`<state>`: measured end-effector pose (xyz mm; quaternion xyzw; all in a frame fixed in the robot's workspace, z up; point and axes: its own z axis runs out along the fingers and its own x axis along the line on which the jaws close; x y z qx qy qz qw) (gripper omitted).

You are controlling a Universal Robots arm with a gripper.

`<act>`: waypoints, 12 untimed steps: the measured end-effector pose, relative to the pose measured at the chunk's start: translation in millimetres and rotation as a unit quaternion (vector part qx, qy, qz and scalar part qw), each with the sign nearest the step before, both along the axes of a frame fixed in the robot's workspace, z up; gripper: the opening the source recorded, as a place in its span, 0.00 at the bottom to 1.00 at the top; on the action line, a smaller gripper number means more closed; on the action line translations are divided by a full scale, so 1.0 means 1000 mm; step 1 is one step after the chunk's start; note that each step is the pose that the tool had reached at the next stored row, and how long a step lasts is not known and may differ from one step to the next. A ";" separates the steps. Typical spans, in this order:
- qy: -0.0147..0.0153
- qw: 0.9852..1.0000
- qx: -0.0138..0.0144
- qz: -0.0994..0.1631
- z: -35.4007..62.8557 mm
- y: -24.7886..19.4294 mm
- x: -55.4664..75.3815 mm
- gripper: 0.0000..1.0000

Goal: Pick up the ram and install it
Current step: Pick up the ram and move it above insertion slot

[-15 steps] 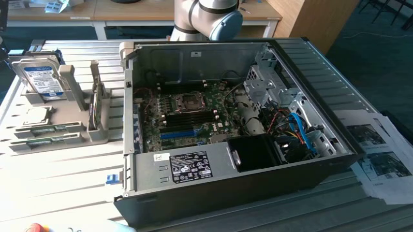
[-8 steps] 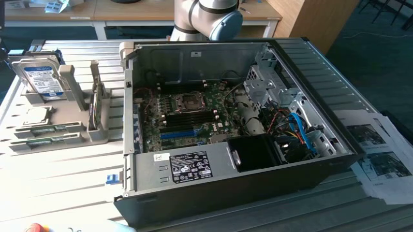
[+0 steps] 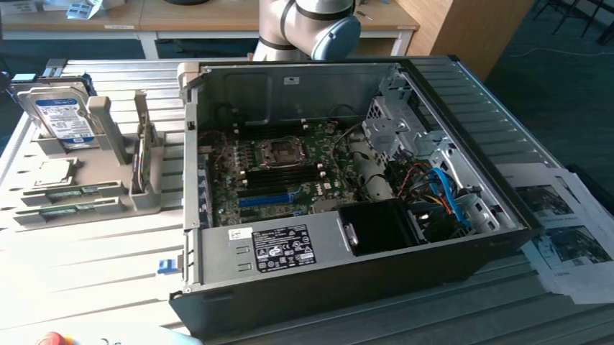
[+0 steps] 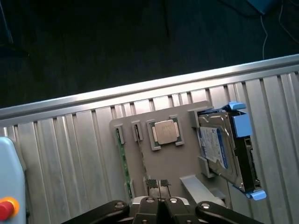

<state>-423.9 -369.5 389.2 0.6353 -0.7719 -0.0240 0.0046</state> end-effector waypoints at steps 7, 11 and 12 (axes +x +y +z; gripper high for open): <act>0.000 0.999 0.000 0.042 -0.0001 0.0000 0.000 0.10; 0.000 0.999 0.000 0.042 -0.0002 0.0000 0.000 0.10; 0.000 0.999 0.000 0.042 -0.0001 0.0000 0.000 0.10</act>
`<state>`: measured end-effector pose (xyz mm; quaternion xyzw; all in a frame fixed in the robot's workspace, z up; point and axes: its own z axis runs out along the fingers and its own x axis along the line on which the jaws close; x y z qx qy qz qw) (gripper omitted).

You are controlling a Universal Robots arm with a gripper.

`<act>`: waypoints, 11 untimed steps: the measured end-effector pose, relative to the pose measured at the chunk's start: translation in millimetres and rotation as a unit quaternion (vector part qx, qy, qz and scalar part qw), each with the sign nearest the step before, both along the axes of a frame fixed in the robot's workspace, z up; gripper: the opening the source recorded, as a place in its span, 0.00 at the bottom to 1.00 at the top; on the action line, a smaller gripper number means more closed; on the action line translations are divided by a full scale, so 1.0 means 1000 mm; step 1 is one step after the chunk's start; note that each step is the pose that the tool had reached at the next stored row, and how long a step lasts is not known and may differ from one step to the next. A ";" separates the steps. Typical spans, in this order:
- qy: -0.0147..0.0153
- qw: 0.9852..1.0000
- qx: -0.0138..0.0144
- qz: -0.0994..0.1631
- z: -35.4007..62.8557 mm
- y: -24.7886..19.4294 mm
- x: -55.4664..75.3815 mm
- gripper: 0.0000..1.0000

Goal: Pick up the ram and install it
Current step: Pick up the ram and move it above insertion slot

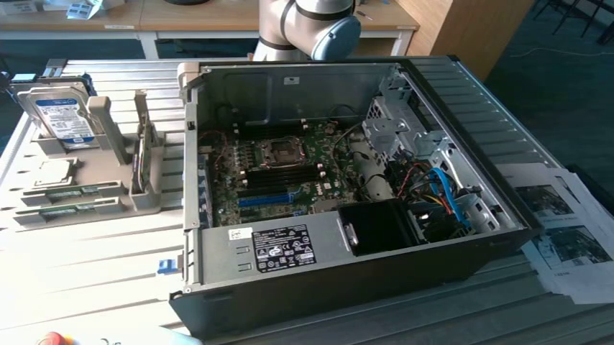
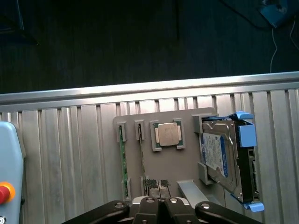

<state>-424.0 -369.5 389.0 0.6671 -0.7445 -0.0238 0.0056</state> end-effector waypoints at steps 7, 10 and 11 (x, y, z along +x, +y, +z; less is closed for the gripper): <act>0.000 1.000 0.000 0.020 -0.0001 0.0000 0.000 0.10; 0.000 1.000 0.000 0.027 0.0000 0.0000 0.000 0.10; 0.000 1.000 0.000 0.027 0.0000 0.0000 0.000 0.10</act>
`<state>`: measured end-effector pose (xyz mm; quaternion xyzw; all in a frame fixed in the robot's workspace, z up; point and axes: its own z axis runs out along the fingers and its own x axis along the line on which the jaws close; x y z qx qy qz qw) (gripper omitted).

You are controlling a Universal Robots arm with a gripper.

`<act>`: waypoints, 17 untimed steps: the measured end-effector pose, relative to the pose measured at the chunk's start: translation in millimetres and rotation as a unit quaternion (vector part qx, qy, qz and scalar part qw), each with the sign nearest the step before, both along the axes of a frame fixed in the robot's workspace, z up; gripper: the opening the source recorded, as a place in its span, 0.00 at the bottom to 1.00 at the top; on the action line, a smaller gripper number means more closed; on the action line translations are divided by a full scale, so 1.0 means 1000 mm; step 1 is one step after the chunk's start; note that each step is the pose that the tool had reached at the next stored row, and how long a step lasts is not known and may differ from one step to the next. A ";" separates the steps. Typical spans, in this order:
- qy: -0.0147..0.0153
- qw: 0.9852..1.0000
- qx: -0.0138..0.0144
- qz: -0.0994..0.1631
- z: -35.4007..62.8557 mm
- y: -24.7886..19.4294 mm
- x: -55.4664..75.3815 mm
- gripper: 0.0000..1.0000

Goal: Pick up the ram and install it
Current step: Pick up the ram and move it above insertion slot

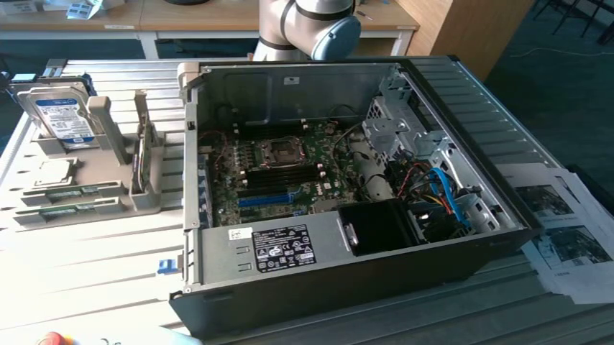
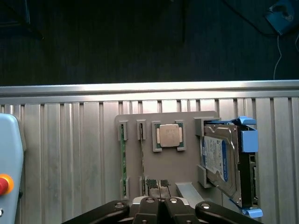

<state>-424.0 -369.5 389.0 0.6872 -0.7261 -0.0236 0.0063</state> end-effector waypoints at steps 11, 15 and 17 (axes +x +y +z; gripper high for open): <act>0.000 1.000 0.000 0.002 0.0000 0.0000 0.000 0.10; -0.001 1.000 0.000 0.002 0.0000 0.0000 0.000 0.10; -0.001 1.000 0.000 0.002 0.0000 0.0000 0.000 0.10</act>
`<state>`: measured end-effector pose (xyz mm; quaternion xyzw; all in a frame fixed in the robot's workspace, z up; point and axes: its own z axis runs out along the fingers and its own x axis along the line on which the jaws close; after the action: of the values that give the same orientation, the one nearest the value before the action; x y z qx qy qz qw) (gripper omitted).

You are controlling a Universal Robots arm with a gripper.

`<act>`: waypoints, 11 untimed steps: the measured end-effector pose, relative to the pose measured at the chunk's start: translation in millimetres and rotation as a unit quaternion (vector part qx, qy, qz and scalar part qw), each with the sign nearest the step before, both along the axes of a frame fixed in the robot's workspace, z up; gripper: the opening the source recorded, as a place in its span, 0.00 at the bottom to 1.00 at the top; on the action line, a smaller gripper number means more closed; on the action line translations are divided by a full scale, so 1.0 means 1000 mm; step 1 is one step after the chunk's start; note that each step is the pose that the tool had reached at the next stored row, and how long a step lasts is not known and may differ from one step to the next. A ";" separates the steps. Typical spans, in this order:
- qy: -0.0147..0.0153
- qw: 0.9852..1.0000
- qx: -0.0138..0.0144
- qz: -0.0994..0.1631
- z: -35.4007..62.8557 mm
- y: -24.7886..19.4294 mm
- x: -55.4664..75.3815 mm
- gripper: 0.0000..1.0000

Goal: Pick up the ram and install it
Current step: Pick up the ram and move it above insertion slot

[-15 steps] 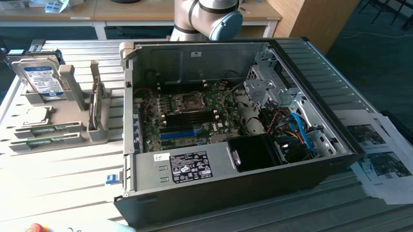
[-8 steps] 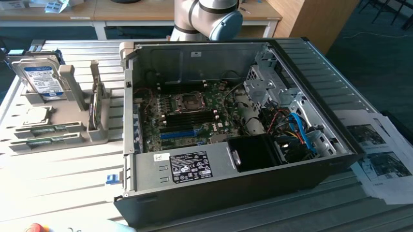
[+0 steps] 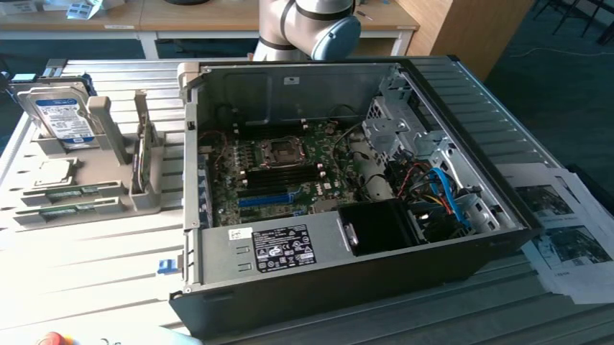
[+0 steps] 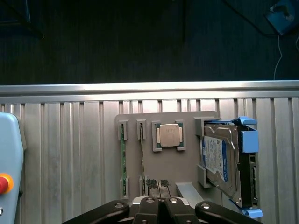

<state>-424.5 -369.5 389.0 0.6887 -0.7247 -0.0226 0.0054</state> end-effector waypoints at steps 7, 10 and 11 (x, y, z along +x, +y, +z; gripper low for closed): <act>-0.003 1.000 0.000 0.001 -0.0001 0.0000 -0.001 0.10; -0.003 1.000 0.000 0.001 0.0000 0.0000 -0.001 0.10; -0.003 1.000 0.000 0.001 0.0000 0.0000 -0.001 0.10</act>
<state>-425.5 -369.5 389.0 0.6895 -0.7240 -0.0206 0.0033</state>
